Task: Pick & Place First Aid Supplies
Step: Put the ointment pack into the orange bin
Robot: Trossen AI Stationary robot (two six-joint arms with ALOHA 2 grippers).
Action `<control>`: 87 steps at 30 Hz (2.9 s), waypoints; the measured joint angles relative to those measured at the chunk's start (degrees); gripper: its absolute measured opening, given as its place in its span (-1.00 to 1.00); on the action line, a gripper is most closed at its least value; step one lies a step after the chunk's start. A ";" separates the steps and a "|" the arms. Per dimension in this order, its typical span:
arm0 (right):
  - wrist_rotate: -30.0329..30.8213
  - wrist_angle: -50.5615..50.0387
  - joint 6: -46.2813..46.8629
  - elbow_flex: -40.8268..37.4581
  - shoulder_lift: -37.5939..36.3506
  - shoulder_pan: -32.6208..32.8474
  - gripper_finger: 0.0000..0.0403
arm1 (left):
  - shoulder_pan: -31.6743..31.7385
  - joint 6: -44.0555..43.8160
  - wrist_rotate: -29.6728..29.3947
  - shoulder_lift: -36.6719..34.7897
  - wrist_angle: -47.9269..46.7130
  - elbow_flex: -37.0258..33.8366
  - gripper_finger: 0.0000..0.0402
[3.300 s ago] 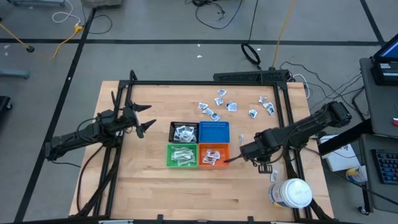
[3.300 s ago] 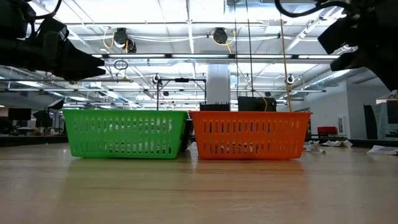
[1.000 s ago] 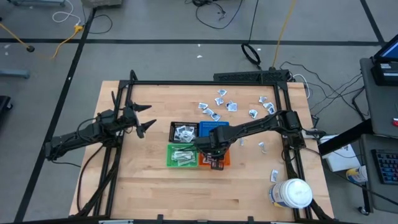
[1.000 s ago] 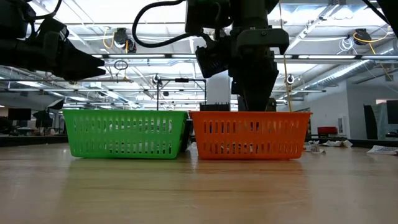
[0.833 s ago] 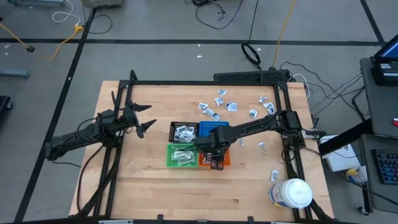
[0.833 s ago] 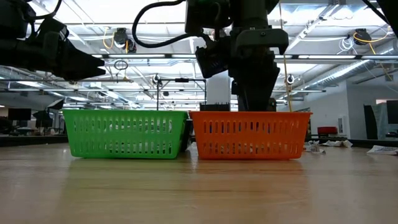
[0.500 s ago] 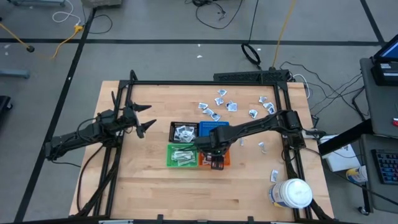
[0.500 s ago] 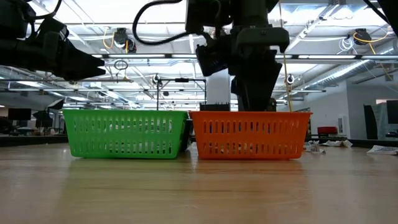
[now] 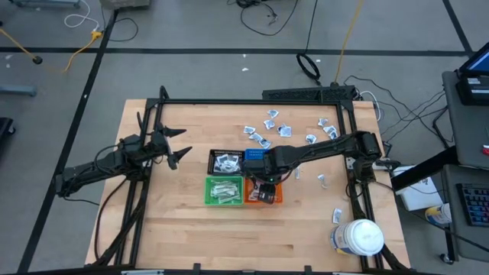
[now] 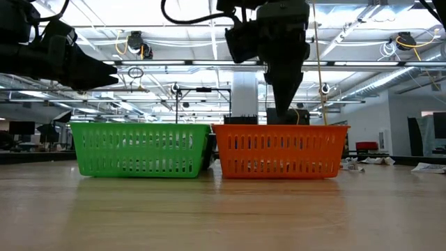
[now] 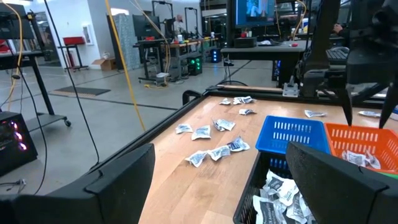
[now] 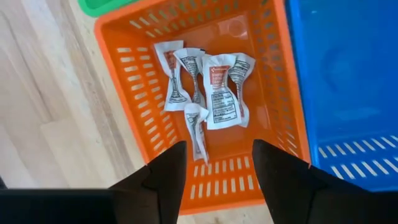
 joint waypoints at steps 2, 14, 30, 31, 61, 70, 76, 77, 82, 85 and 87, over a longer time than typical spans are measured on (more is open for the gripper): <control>0.00 0.01 0.45 0.00 -0.76 0.00 -0.13 | 0.00 0.00 0.00 0.01 0.00 0.01 0.82; 0.20 1.29 12.85 -2.85 -3.09 0.06 -0.12 | 0.00 0.00 0.00 0.02 0.00 0.01 0.82; -0.69 2.81 46.09 -26.10 -17.33 5.65 -0.10 | 0.02 0.00 0.02 0.02 0.00 0.01 0.82; -1.59 2.62 47.88 -27.43 -18.12 6.06 -0.10 | 0.00 0.00 0.02 0.00 0.00 0.01 0.82; -18.32 0.83 78.13 -47.04 -30.91 21.49 -0.13 | 0.01 0.02 -0.02 0.00 0.00 0.01 0.82; -18.30 3.15 79.15 -48.75 -31.11 21.55 -0.15 | 0.01 0.01 -0.02 0.01 0.01 0.01 0.82; -21.32 8.00 79.19 -51.21 -30.53 21.55 -0.15 | 0.02 0.00 -0.02 0.01 0.00 0.01 0.82; -21.50 9.02 79.19 -51.76 -30.29 21.55 -0.15 | 0.02 0.00 -0.02 0.02 0.00 0.01 0.82; -22.63 12.85 79.63 -53.89 -29.97 21.73 -0.15 | 0.00 0.00 -0.02 0.02 0.00 0.01 0.82; -23.36 14.99 80.19 -55.71 -29.98 21.70 -0.15 | 0.00 0.00 -0.02 0.01 0.00 0.01 0.82; -24.33 16.22 81.12 -57.04 -29.99 21.70 -0.15 | 0.02 0.00 -0.02 0.02 0.00 0.01 0.82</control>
